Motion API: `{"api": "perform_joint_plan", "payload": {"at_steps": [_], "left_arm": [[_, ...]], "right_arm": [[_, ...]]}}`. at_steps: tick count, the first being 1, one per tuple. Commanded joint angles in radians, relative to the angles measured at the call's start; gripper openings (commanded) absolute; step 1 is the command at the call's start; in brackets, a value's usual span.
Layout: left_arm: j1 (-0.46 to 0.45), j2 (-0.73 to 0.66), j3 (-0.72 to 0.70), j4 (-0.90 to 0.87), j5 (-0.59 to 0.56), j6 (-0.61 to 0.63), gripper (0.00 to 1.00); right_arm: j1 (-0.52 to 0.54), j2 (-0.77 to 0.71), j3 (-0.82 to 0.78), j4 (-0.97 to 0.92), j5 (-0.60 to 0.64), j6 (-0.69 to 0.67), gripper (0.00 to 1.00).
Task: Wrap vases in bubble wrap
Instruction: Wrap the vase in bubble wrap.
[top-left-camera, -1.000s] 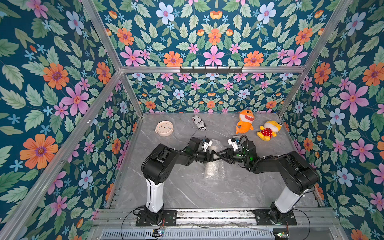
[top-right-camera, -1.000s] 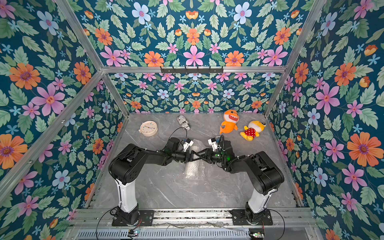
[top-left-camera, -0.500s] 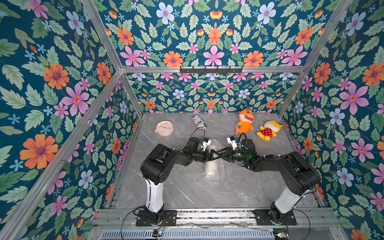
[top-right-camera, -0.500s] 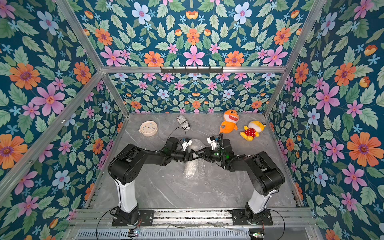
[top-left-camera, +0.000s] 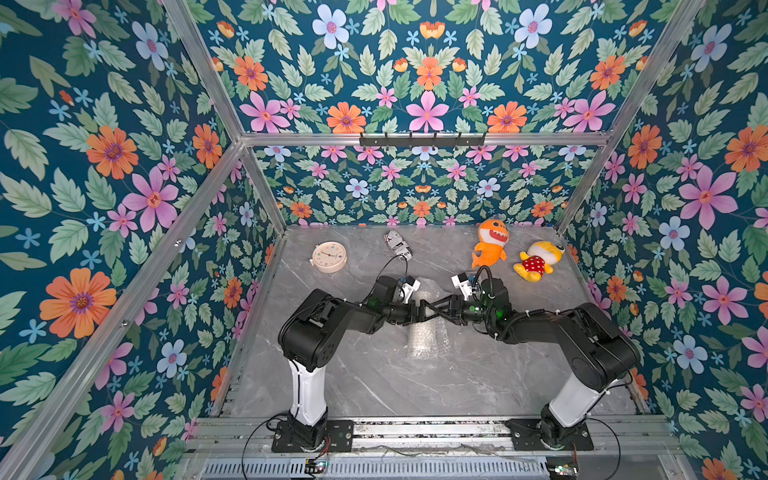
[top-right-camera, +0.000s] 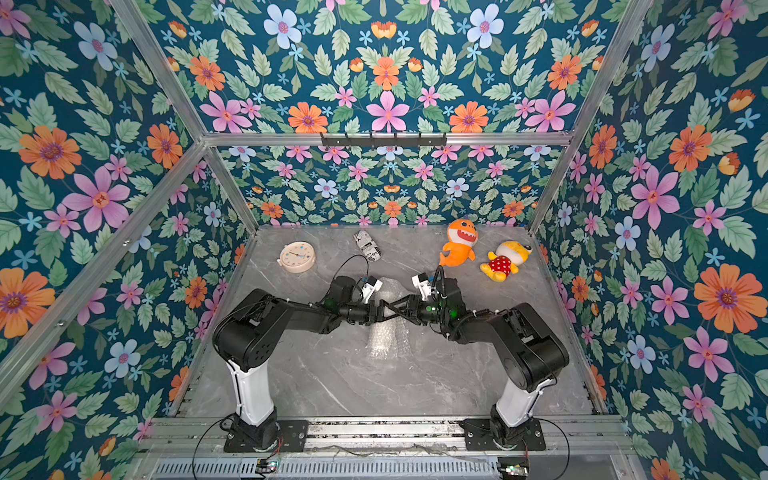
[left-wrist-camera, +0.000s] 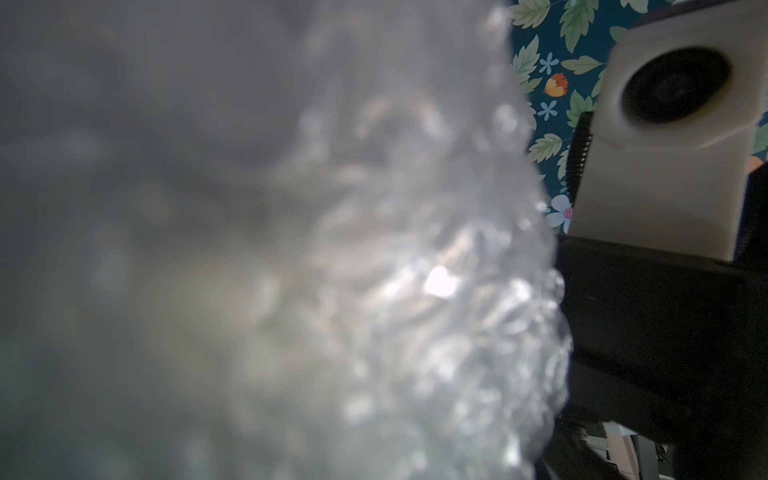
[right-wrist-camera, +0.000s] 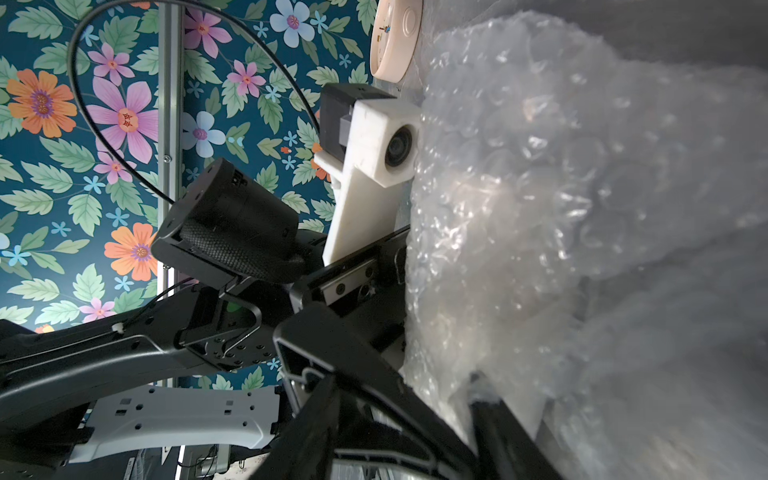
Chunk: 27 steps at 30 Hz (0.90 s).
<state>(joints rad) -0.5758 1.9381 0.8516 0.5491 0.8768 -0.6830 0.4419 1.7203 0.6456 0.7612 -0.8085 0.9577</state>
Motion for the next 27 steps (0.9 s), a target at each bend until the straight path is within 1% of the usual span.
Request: {"api": "perform_joint_plan", "payload": {"at_steps": [1,3,5,9,18,27], "left_arm": [[-0.01,0.009,0.016,-0.164,-0.011,0.079,0.97],[-0.01,0.012,0.028,-0.207,-0.02,0.103,0.96],[-0.01,0.012,0.036,-0.236,-0.027,0.12,0.99],[-0.01,0.004,0.041,-0.234,-0.029,0.117,1.0],[-0.018,0.025,0.043,-0.226,-0.044,0.105,1.0],[-0.032,0.033,0.072,-0.254,-0.059,0.108,1.0]], "right_arm": [[0.012,0.017,-0.01,-0.084,0.034,0.0,0.53],[0.003,0.024,-0.015,-0.077,0.033,0.004,0.62],[-0.004,0.025,-0.019,-0.076,0.037,0.0,0.69],[-0.017,0.031,-0.02,-0.072,0.024,-0.004,0.75],[-0.016,-0.017,-0.026,-0.041,0.003,0.022,0.79],[0.001,-0.024,-0.011,-0.028,-0.008,0.041,0.79]]}}
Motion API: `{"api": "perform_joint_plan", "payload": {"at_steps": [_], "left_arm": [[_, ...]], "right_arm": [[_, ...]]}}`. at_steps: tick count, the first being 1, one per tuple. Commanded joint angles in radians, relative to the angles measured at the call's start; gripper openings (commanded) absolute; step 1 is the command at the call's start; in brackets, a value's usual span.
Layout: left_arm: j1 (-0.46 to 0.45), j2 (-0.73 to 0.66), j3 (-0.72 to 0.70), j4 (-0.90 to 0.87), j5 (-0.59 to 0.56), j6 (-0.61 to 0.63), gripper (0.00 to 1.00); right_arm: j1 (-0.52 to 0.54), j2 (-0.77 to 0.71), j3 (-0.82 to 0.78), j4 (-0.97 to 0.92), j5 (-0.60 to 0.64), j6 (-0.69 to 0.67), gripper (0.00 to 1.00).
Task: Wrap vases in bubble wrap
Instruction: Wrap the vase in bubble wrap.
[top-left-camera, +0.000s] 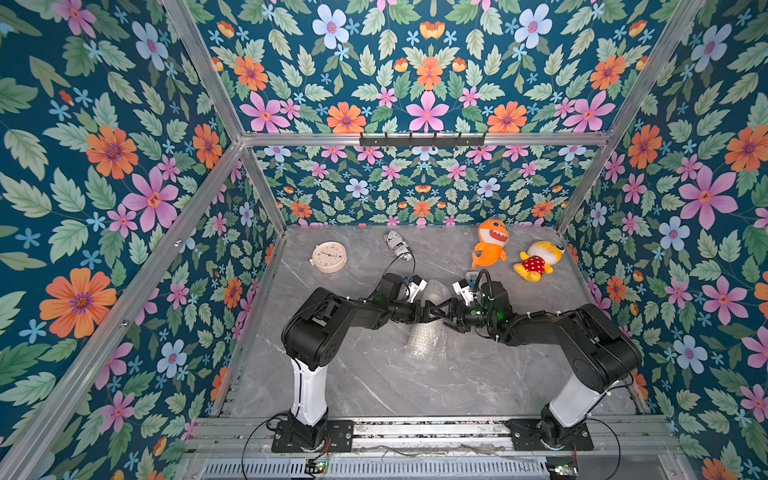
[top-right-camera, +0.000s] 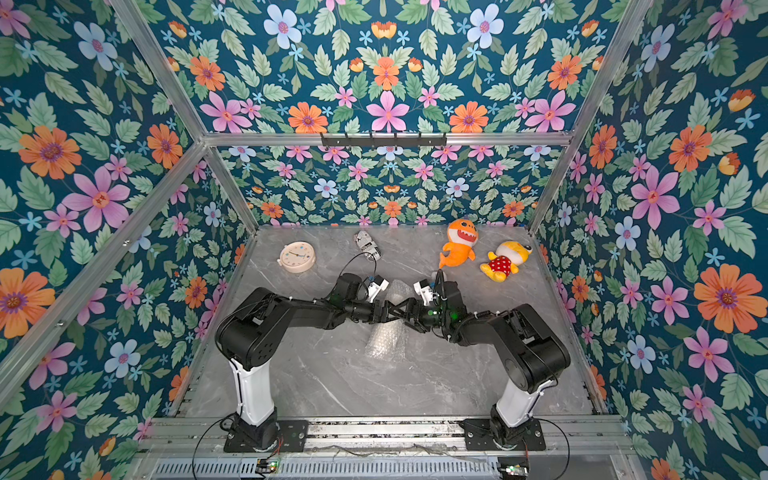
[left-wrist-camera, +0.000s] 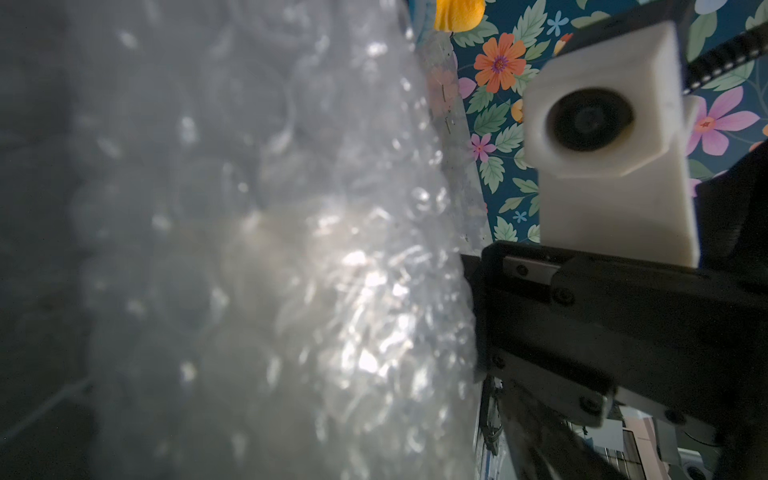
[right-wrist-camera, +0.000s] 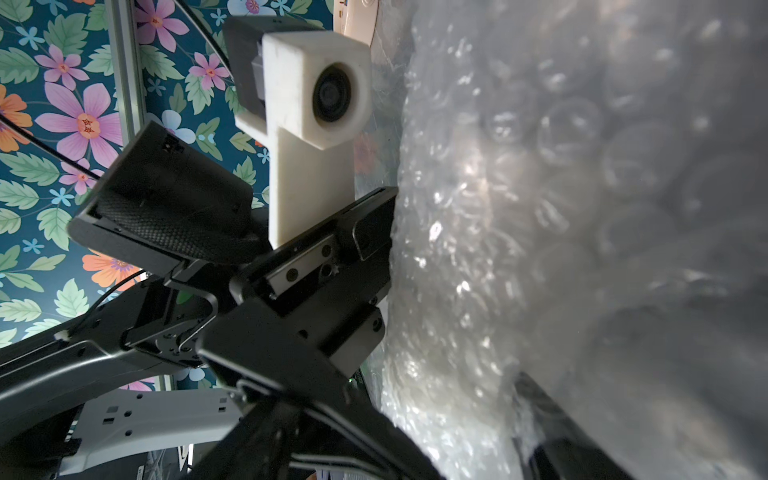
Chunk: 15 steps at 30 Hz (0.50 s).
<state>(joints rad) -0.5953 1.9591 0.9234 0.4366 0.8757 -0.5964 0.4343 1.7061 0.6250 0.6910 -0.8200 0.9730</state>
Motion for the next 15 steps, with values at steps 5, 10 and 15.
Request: {"api": "perform_joint_plan", "payload": {"at_steps": [5,10,15], "left_arm": [[-0.023,0.008,0.006,-0.179,-0.069,0.042,1.0],[-0.037,-0.006,-0.008,-0.206,-0.111,0.063,1.0],[-0.027,-0.09,-0.041,-0.206,-0.214,0.094,1.0]], "right_arm": [[0.009,-0.023,0.025,0.003,0.012,0.013,0.79],[0.01,-0.031,0.038,-0.006,0.036,0.038,0.79],[0.01,-0.036,0.041,-0.002,0.033,0.044,0.79]]}}
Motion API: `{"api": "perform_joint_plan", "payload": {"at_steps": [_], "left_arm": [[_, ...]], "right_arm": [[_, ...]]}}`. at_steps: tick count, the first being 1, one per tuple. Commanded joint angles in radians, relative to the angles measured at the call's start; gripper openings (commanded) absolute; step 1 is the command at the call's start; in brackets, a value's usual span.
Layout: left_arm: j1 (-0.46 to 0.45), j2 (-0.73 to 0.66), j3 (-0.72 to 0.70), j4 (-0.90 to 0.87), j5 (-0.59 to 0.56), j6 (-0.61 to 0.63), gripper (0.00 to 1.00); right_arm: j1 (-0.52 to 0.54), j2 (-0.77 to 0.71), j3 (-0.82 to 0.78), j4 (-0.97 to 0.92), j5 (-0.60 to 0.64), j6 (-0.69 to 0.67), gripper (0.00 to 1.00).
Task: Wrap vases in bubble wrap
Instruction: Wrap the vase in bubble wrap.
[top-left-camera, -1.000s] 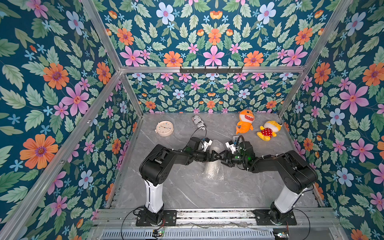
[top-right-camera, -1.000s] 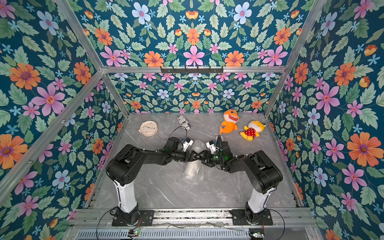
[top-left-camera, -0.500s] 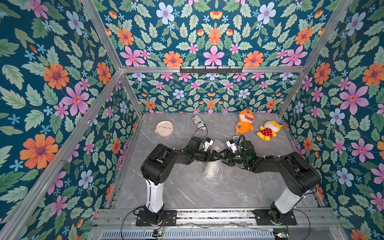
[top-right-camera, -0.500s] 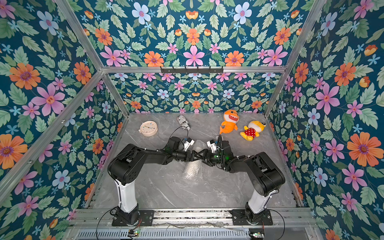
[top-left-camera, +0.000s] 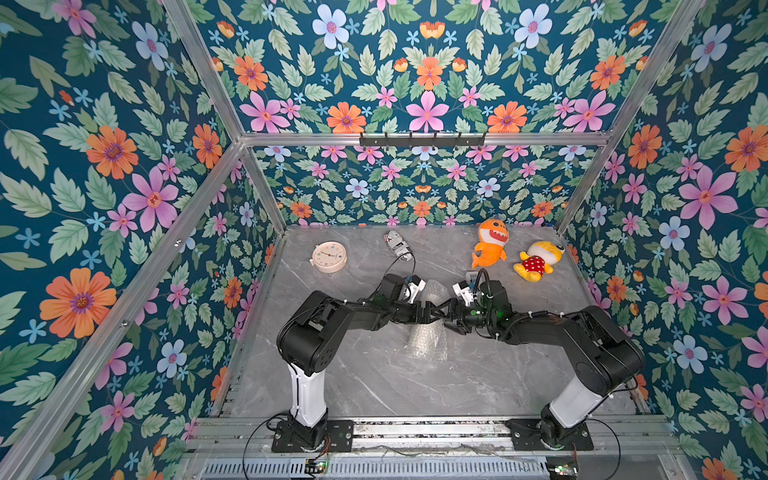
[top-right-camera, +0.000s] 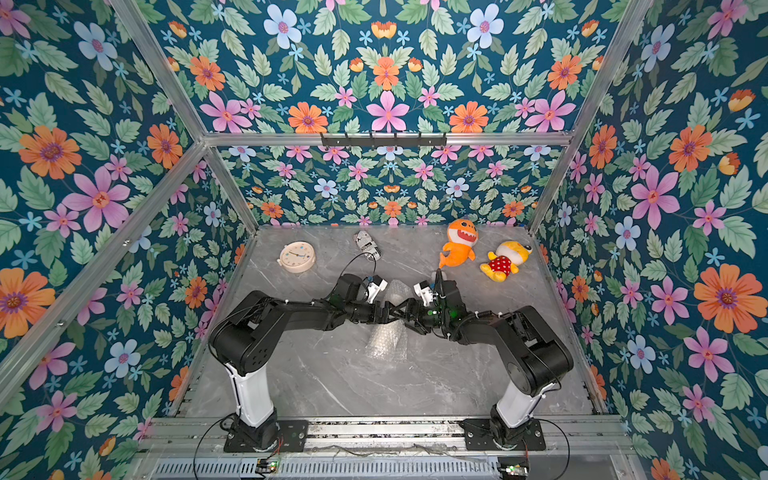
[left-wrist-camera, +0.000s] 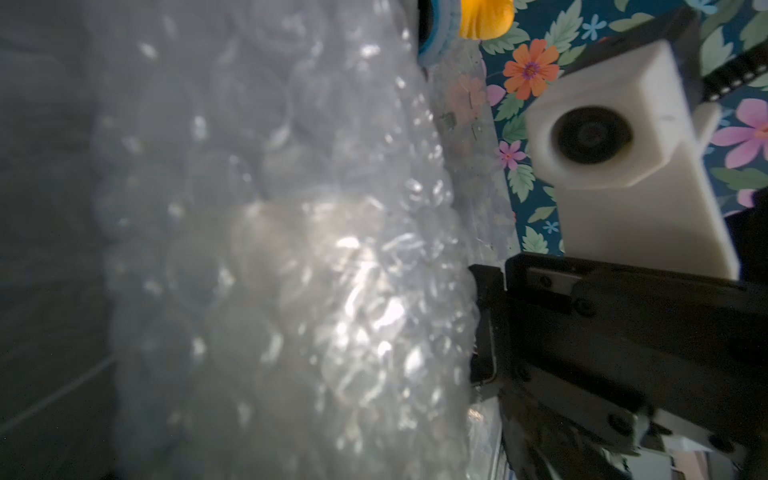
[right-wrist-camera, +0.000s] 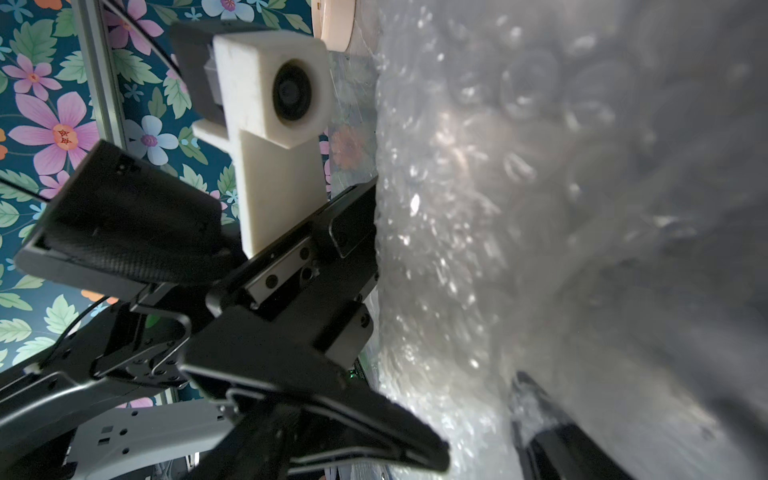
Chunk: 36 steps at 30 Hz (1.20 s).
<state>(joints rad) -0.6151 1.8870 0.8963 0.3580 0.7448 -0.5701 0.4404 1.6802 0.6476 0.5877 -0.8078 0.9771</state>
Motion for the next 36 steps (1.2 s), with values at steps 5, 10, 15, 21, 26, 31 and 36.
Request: {"api": "perform_joint_plan", "payload": {"at_steps": [5,10,15,21,26,31,36], "left_arm": [[0.012,-0.022,0.009,-0.15,-0.108,0.075,1.0],[0.02,-0.052,0.021,-0.175,-0.117,0.07,1.0],[0.029,-0.116,0.0,-0.176,-0.126,0.051,1.0],[0.029,-0.178,-0.044,-0.135,-0.113,0.007,1.0],[0.015,-0.177,-0.08,-0.111,-0.1,-0.016,1.0],[-0.02,-0.156,-0.062,-0.134,-0.142,-0.018,1.0],[-0.05,-0.121,-0.035,-0.158,-0.198,-0.033,1.0]], "right_arm": [[0.003,-0.008,0.019,0.087,0.022,0.026,0.79],[0.004,0.002,0.027,0.064,0.024,0.004,0.8],[0.003,0.019,0.023,0.091,0.022,0.014,0.8],[0.003,0.024,0.026,0.103,0.018,0.021,0.81],[0.003,0.016,0.026,0.106,0.016,0.026,0.81],[0.006,0.015,0.029,0.103,0.015,0.026,0.81],[0.013,0.016,0.03,0.101,0.021,0.027,0.81]]}}
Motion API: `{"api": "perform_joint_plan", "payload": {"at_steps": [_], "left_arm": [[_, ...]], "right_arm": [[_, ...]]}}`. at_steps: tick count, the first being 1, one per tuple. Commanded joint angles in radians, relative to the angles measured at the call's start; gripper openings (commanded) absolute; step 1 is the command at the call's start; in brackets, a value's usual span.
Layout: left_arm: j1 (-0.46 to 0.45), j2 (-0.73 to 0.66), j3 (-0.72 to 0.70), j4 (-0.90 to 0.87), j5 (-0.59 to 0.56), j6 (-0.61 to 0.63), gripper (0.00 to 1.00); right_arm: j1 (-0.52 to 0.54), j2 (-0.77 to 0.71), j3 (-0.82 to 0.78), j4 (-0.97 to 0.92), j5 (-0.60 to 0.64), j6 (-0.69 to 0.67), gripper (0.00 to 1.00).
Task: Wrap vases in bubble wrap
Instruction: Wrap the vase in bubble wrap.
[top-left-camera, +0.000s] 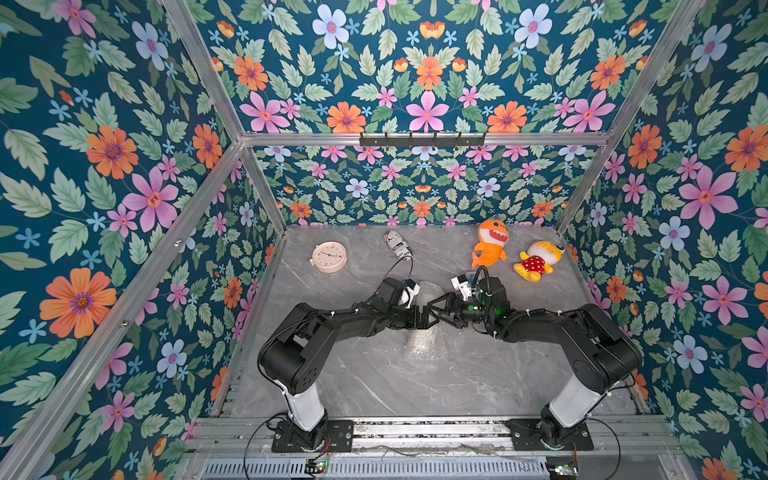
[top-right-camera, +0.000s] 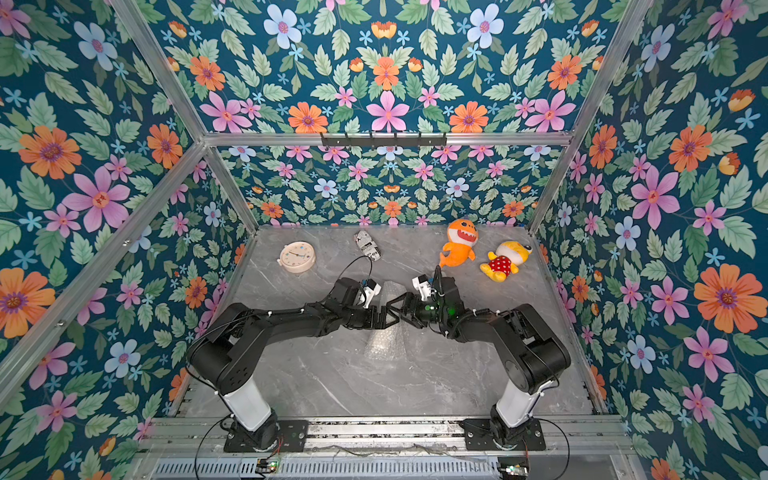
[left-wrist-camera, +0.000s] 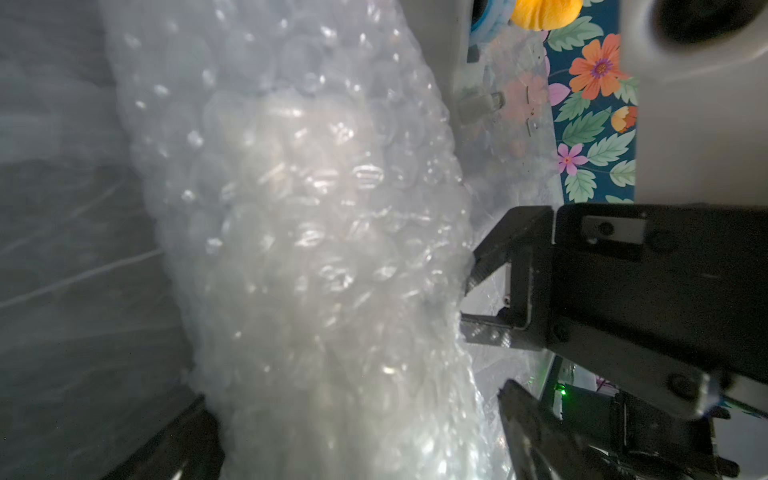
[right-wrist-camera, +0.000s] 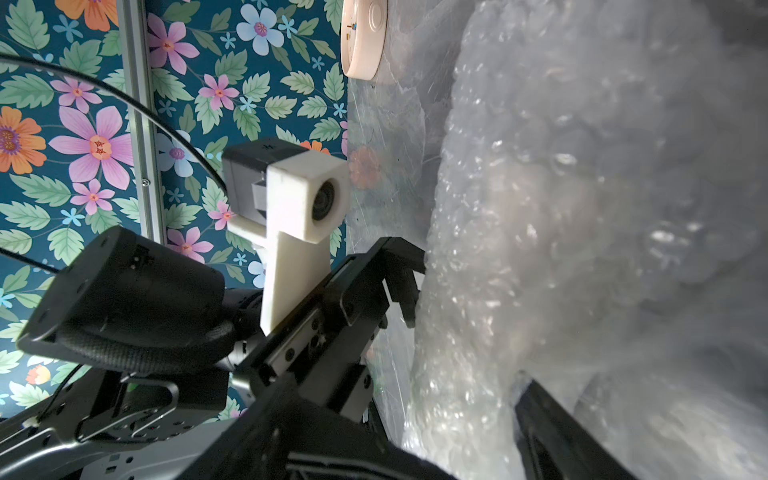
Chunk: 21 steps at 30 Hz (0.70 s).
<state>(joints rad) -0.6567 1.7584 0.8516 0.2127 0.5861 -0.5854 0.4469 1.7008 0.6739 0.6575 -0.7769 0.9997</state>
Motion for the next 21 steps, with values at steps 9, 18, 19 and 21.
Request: {"api": "perform_joint_plan", "payload": {"at_steps": [9,18,19,21], "left_arm": [[-0.058,0.024,0.036,-0.091,-0.169,-0.003,1.0],[-0.081,0.062,0.066,-0.116,-0.181,0.007,1.0],[-0.081,0.062,0.065,-0.116,-0.182,0.008,1.0],[-0.081,0.064,0.061,-0.118,-0.183,0.014,1.0]], "right_arm": [[0.017,0.002,0.003,0.038,0.004,0.013,0.82],[0.022,0.005,0.015,0.017,0.011,0.003,0.82],[0.021,0.004,0.015,0.015,0.011,0.003,0.82],[0.022,0.002,0.015,0.015,0.014,0.004,0.82]]}}
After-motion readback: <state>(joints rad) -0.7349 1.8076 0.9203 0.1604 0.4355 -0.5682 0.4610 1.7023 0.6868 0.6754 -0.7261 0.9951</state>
